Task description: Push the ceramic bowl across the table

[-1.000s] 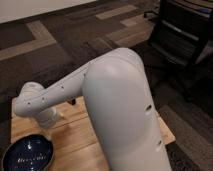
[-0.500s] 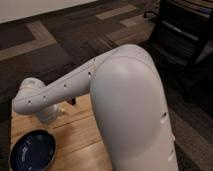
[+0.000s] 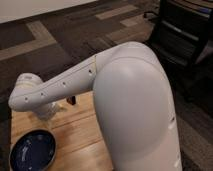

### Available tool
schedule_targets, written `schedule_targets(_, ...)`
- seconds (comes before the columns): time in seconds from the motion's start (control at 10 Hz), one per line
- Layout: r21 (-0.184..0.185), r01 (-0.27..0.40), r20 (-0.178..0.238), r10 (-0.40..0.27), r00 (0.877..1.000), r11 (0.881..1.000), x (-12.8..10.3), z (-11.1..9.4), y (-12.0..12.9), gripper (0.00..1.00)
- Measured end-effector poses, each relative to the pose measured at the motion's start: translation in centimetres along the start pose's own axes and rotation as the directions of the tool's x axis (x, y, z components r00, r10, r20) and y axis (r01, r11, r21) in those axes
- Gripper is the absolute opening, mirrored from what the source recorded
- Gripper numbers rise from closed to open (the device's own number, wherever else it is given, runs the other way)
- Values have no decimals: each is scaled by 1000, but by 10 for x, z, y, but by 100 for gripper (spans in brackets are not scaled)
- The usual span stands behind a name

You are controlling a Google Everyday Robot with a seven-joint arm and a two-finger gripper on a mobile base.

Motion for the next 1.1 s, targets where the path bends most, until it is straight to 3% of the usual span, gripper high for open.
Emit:
schedule_targets(0.3, -9, -46, -34, 45, 998, 999, 17, 14, -6, 65)
schedule_targets(0.6, -43, -58, -51, 55, 997, 997, 22, 30, 5, 65)
schedule_targets(0.9, -92, -28, -50, 24, 998, 995, 12, 44, 23, 65)
schedule_targets(1.1, -106, 38, -22, -40, 999, 994, -11, 43, 34, 65)
